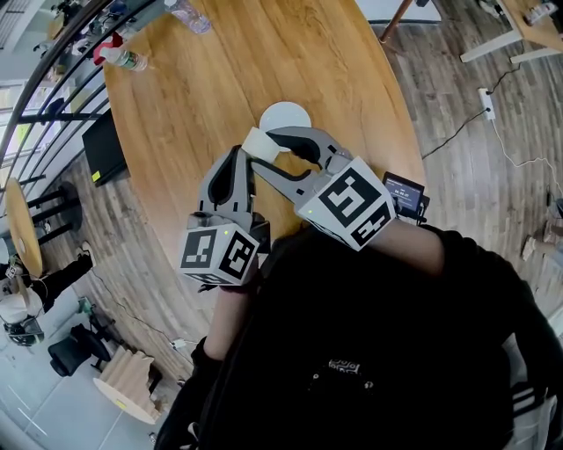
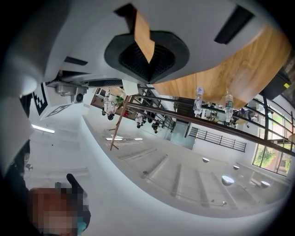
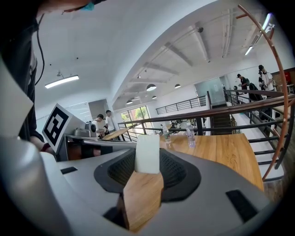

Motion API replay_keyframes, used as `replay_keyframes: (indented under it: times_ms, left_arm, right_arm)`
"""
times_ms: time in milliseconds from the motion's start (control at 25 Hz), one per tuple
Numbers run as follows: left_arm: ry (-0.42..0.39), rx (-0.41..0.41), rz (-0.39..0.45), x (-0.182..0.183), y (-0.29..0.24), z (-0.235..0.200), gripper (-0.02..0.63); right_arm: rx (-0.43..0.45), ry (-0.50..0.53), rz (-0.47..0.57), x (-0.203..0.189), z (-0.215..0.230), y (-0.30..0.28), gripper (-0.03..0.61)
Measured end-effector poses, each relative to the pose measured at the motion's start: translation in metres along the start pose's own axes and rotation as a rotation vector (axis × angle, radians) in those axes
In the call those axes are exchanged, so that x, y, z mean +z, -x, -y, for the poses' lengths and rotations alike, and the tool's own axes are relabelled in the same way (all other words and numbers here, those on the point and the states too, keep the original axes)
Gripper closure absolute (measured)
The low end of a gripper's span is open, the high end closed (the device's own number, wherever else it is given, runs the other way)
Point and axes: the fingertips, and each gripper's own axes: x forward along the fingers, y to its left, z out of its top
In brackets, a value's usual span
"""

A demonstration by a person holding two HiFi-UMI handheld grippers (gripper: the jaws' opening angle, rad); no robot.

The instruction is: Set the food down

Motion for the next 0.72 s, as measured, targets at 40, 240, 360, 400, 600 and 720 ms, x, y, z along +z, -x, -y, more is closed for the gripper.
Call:
replay_keyframes:
  times_ms: [40,240,360,400,600,720]
  left_arm:
    - [0.0,-0.002,-0.001,0.0,-0.001,-0.001,0.615]
    - [0.006,-0.01,-0.007,-0.002,-0.004,-0.002,0.615]
    - [0.014,-0.007,-0.013,-0.006,-0.007,-0.003,0.615]
    - [0.017,-0.006,-0.016,-0.007,-0.007,-0.004,0.615]
    - [0.036,-0.002,-0.021,-0.012,-0.009,-0.008,0.615]
    - [0.054,0.01,-0.026,-0.015,-0.008,-0.014,0.615]
  right_arm:
    - [-0.002,0.0,-0.001,0.0,0.001,-0.001,0.403]
    - [-0.011,-0.005,-0.008,-0.002,0.004,-0.002,0.403]
    - [-0.012,-0.01,-0.015,-0.006,0.006,-0.003,0.403]
    - [-0.012,-0.012,-0.018,-0.007,0.007,-0.004,0.403]
    - [-0.012,-0.015,-0.031,-0.011,0.009,-0.008,0.403]
    - [-0.012,-0.019,-0.043,-0.014,0.01,-0.011,0.403]
